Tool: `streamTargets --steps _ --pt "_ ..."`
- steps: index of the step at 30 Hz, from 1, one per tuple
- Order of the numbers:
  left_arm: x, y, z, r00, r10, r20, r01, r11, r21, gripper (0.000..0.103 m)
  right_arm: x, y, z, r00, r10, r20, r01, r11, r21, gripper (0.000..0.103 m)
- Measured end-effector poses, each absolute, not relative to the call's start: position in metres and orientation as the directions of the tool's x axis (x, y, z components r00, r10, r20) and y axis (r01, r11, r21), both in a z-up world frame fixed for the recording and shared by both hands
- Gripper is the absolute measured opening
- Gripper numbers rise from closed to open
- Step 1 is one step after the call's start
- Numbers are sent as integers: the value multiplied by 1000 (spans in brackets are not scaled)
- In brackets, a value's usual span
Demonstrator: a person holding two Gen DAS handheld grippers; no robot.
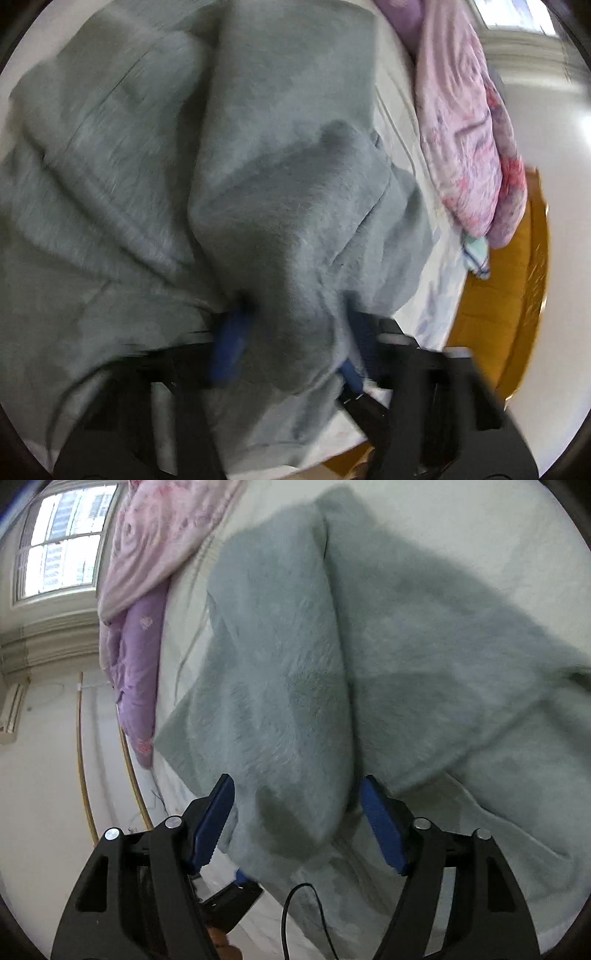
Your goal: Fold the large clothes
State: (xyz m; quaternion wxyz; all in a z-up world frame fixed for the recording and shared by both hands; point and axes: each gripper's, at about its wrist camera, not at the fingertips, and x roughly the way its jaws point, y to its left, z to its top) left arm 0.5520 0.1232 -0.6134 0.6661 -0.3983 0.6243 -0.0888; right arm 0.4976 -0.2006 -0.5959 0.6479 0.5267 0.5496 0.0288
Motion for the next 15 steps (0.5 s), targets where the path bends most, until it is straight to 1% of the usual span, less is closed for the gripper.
streamTargets --steps 1,2,4,6,8,10,11,12,13,14,15 --pt "553 121 -612 218 -606 -765 -353 682 -641 6 500 -198 -593 391 617 -683 515 468 718 17" --pt "551 123 -605 253 -584 -771 -328 698 -637 6 500 -196 -586 399 608 -687 490 491 720 4" --pt "542 123 -582 340 -553 -761 -234 734 -638 6 494 -192 -569 419 600 -682 424 534 731 4" --pt "524 122 -564 397 -534 -747 -143 768 -624 6 481 -191 -556 420 564 -711 387 597 702 4" --pt "511 114 -568 380 -489 -785 -117 816 -566 6 469 -190 -566 378 552 -743 401 625 669 4" --pt "502 106 -590 319 -432 -844 -133 861 -491 6 462 -190 -589 321 547 -773 439 638 633 5" --pt "502 104 -599 291 -413 -863 -148 871 -468 7 462 -190 -602 291 552 -781 460 635 620 9" --pt "502 103 -610 258 -407 -876 -172 873 -456 10 462 -191 -609 274 554 -786 475 632 612 12" --pt "503 105 -615 248 -413 -876 -200 863 -464 15 462 -194 -613 272 561 -782 499 612 613 12" --pt "504 108 -613 255 -408 -877 -216 860 -463 24 461 -198 -611 276 567 -776 515 594 617 13" --pt "505 112 -607 269 -400 -876 -221 860 -460 30 460 -200 -604 271 552 -788 525 601 602 18"
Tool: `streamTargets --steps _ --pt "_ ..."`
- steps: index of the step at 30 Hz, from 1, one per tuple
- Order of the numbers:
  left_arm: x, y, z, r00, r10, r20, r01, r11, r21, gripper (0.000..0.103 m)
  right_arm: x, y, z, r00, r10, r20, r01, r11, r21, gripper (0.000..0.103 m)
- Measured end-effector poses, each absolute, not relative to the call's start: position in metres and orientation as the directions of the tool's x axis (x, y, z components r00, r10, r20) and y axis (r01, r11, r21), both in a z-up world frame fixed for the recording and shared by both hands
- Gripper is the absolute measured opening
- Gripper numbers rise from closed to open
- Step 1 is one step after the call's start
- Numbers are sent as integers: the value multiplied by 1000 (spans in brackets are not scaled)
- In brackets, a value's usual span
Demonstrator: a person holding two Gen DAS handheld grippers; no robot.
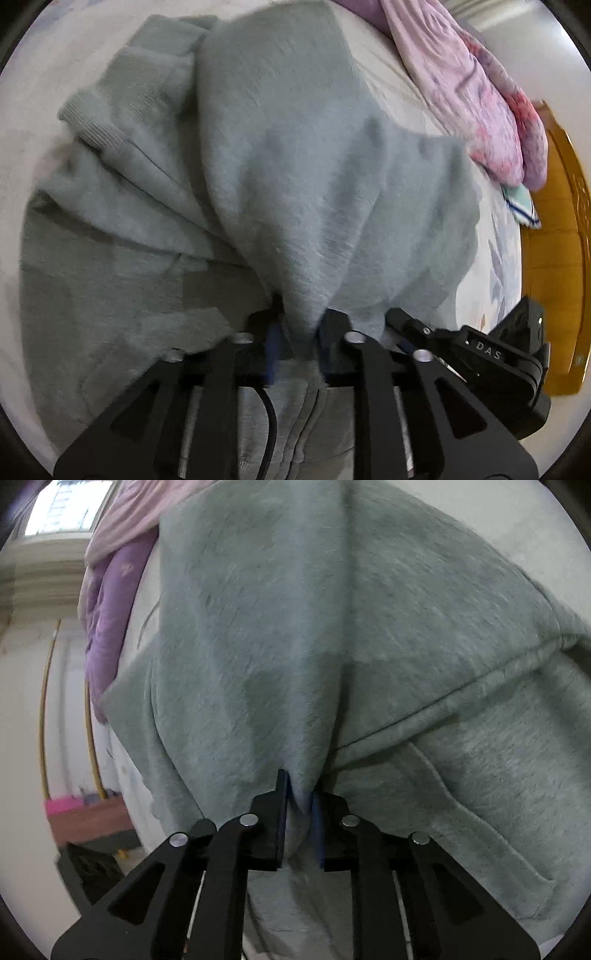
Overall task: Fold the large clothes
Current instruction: 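Fold the lifted hoodie half over onto itself with both grippers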
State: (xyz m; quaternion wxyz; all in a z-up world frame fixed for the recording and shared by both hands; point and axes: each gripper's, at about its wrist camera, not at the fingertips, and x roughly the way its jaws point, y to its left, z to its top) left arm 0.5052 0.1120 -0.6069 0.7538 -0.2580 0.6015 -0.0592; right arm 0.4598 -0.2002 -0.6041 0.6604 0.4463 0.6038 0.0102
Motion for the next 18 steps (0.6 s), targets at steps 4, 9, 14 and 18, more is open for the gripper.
streamTargets --steps 4,9,14,18 --pt "510 130 -568 360 -339 -869 -234 869 -436 56 463 -207 -562 280 430 -858 524 681 512 46" --pt "546 145 -537 403 -323 -856 -263 855 -447 62 501 -205 -520 351 360 -865 444 749 492 52" --pt "626 133 -535 308 -315 -898 -316 856 -409 67 564 -203 -518 360 389 -848 468 711 524 57" --pt "678 133 -549 245 -353 -903 -365 829 -424 83 617 -197 -535 309 407 -860 554 657 511 62"
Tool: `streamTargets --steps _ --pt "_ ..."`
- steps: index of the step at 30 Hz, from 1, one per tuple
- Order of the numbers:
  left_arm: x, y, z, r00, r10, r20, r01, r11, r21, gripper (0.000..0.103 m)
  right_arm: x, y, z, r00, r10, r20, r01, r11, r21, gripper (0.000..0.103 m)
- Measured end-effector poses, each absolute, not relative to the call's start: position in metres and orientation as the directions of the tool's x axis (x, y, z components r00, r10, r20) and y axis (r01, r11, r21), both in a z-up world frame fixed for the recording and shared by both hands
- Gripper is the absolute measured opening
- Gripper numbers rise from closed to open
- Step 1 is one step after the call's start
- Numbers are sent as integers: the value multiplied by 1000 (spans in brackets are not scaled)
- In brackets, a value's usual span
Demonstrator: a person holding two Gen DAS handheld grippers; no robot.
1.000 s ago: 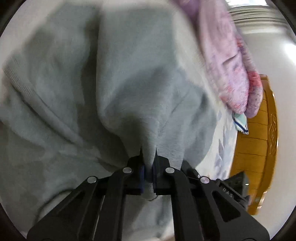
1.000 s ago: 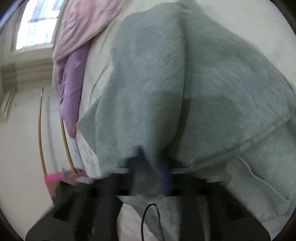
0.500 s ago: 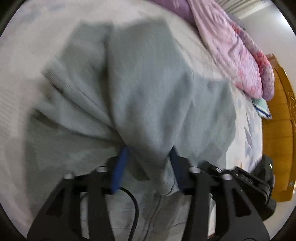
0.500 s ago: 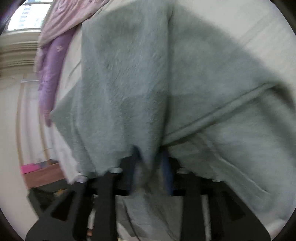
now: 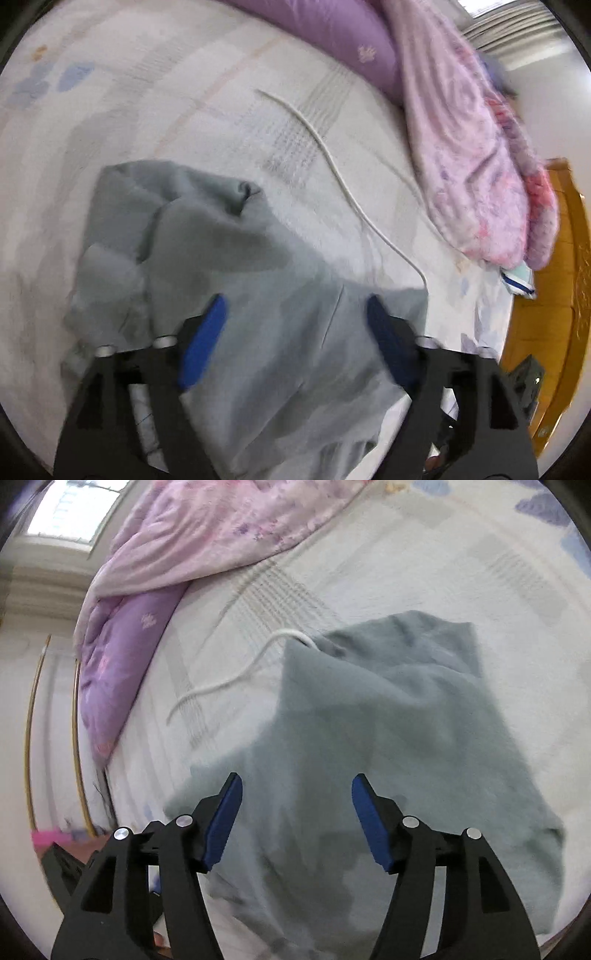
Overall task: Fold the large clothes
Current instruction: 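Fold the lifted hoodie half over onto itself with both grippers, then lay the held hoodie fold down on the bed and open both grippers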
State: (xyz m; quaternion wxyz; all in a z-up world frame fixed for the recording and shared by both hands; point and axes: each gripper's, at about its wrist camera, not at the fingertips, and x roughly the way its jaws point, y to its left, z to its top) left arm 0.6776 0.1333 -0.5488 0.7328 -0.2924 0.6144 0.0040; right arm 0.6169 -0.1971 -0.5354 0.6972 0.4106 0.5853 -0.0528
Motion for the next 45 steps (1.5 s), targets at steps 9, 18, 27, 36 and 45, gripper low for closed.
streamTargets --steps 9,18,27,36,45 --pt "740 131 -632 24 -303 -953 -462 842 -279 82 674 -198 -601 153 387 -909 698 609 376 70" --pt "766 112 -663 -98 -214 -972 -451 880 -148 98 707 -171 -624 24 251 -968 668 716 202 94" --pt "734 121 -640 18 -149 -989 -444 885 -142 49 663 -176 -607 157 245 -957 561 775 290 44" --pt "662 142 -561 315 -363 -877 -379 799 -467 22 610 -193 -533 380 440 -813 419 702 576 21" --pt "545 161 -488 468 -413 -781 -251 786 -566 22 513 -190 -466 522 490 -698 255 691 676 20"
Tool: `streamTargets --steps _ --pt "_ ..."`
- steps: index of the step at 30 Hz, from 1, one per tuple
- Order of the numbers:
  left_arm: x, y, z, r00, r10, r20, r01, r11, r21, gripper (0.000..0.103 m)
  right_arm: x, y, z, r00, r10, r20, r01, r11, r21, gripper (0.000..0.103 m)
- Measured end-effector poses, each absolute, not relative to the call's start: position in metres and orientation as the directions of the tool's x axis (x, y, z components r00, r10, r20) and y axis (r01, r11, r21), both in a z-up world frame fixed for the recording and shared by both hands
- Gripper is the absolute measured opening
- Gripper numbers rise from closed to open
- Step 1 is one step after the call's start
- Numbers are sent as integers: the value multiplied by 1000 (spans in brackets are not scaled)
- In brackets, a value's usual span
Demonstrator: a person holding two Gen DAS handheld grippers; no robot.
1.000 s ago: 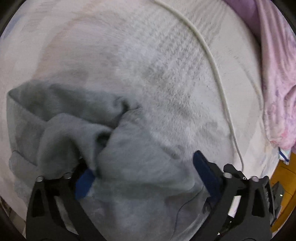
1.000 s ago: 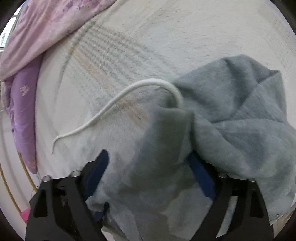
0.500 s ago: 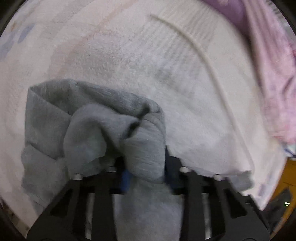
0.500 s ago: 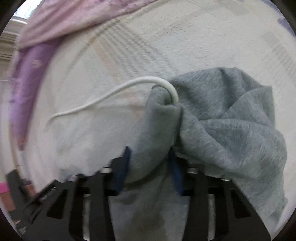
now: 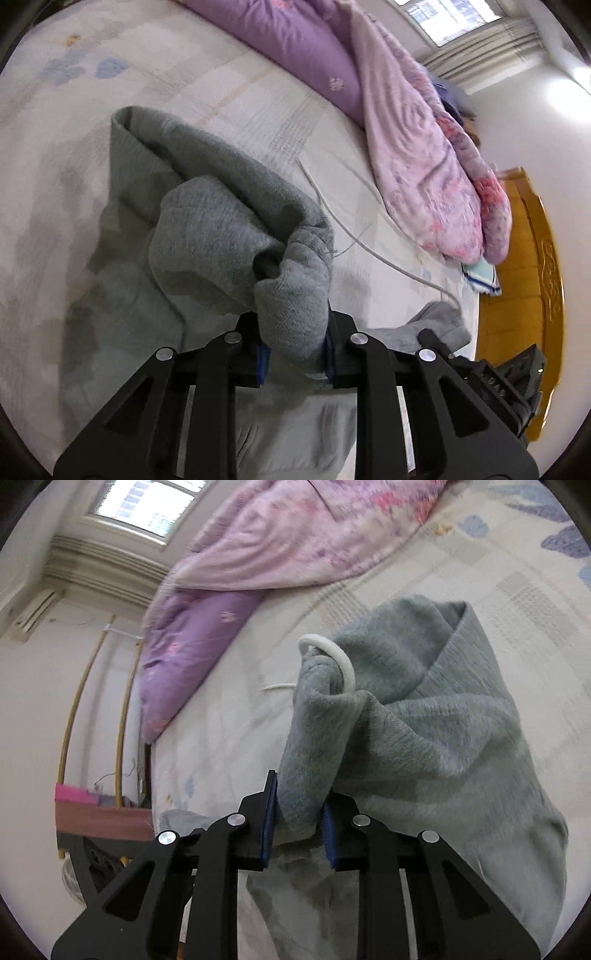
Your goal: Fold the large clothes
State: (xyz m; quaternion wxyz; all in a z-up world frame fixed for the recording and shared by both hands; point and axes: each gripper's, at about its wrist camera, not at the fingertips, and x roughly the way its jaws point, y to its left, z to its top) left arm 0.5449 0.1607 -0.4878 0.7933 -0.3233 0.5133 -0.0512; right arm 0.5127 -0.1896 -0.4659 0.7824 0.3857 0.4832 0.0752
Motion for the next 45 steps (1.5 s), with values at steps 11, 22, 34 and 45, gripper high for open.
streamTargets --steps 11,22,34,45 --pt "409 150 -505 489 -408 -771 -136 838 -529 22 358 -178 -463 617 381 -688 338 661 670 19" --pt "313 148 -608 361 -405 -840 -234 832 -502 29 262 -187 -569 494 352 -795 518 615 595 17" --pt "286 200 -583 432 -307 -848 -332 821 -465 60 237 -223 -524 441 195 -876 570 693 441 39" --pt "333 221 -596 428 -143 -892 -413 847 -334 61 310 -227 -540 436 173 -883 386 850 357 5"
